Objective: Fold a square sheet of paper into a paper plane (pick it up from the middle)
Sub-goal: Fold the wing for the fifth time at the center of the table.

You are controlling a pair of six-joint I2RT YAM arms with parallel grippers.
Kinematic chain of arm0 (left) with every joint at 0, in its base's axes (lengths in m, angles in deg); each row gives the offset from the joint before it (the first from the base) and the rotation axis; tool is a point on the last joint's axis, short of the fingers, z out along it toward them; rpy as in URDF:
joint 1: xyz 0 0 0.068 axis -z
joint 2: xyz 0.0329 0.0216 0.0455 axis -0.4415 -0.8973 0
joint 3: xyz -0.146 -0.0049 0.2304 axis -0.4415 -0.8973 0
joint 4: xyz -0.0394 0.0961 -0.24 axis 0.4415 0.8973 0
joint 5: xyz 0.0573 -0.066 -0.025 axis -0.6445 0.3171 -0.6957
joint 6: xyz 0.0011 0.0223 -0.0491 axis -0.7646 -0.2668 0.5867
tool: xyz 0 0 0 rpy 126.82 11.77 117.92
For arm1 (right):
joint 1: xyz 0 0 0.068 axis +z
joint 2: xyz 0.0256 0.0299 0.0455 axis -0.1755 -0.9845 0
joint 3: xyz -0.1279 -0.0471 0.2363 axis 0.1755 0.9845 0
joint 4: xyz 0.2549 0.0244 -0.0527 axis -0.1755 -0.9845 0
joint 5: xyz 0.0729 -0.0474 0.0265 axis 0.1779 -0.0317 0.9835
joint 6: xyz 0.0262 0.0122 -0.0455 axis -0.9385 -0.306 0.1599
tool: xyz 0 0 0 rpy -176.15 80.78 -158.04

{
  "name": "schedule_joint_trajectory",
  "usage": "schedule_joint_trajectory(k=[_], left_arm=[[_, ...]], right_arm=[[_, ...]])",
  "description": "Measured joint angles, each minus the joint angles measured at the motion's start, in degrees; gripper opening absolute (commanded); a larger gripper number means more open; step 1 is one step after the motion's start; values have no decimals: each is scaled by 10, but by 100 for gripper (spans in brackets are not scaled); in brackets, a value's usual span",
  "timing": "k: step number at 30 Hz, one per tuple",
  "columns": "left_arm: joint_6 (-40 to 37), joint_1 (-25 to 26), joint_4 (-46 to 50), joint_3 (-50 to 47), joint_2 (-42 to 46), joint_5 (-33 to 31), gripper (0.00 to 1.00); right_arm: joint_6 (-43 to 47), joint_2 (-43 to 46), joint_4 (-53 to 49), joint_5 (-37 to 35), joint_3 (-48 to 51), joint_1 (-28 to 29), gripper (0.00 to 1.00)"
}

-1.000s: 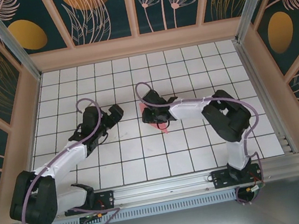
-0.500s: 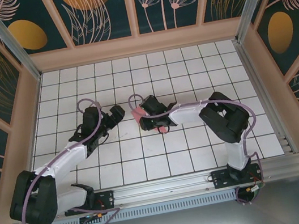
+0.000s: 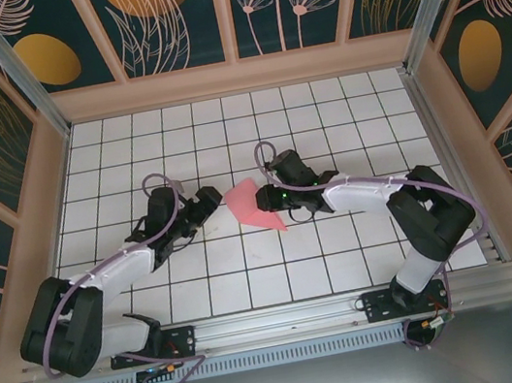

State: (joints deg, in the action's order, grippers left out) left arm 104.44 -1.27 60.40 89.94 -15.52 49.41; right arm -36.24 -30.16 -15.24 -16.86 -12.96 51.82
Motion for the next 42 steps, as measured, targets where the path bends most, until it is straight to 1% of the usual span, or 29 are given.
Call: schedule_joint_trajectory(k=[5, 12, 19, 23, 26, 33, 42], left_arm=[[23, 28, -16, 2, -31, 10, 79], [55, 62, -40, 8, -73, 20, 68], [82, 77, -46, 13, -99, 24, 60], [90, 80, -52, 17, -110, 26, 57], [94, 81, -55, 22, -124, 31, 53], [95, 81, -56, 35, -143, 36, 49], [94, 81, -59, 52, -172, 43, 51]], right_arm=[[-10, -7, 1, 27, 1, 0, 27], [-14, -57, 5, 42, 1, -19, 24], [-26, -83, 21, 62, 4, -36, 22], [-41, -84, 59, 99, 27, -53, 22], [-51, -84, 87, 129, 43, -68, 22], [-61, -85, 115, 166, 57, -84, 22], [-63, -85, 123, 177, 62, -87, 22]])
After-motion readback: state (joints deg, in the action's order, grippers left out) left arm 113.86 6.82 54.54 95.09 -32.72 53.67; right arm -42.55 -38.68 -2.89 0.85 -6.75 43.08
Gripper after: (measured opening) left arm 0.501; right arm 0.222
